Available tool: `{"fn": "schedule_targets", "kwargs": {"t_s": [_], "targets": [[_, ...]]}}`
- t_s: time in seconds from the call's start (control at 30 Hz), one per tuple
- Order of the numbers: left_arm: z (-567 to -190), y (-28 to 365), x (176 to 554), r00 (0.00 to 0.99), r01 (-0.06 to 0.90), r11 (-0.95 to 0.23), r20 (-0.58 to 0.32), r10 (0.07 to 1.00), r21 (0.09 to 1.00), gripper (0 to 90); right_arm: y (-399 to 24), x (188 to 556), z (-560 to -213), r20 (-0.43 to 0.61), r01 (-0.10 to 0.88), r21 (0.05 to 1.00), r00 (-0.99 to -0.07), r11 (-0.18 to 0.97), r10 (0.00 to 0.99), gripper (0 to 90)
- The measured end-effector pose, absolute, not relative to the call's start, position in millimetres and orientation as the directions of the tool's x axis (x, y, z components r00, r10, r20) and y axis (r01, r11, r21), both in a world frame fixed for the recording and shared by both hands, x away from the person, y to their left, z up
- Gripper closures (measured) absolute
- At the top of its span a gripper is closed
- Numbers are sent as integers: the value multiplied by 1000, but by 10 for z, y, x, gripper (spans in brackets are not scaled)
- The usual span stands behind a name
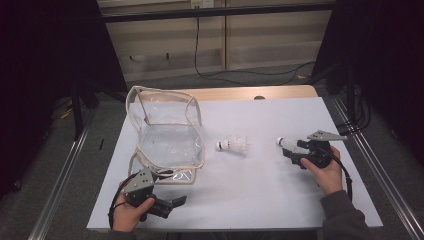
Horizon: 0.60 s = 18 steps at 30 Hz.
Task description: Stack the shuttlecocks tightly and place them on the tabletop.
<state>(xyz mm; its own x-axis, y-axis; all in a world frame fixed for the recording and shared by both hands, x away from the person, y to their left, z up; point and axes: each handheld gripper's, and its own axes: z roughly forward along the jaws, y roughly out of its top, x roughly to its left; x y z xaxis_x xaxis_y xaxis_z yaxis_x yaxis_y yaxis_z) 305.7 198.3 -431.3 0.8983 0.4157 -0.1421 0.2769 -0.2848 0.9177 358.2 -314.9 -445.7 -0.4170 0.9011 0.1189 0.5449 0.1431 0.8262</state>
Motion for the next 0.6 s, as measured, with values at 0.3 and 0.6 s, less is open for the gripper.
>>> {"fn": "schedule_targets", "kwargs": {"t_s": [0.3,0.6], "targets": [[-4313,1987,3058,900,274,-291,-138,413,916,22,-3099,3603,-4476,109,550,820,-421,157,900,326],[-4313,1988,3059,901,273,-294,-136,413,916,22,-3079,3618,-4483,107,545,827,-393,137,913,392]]}}
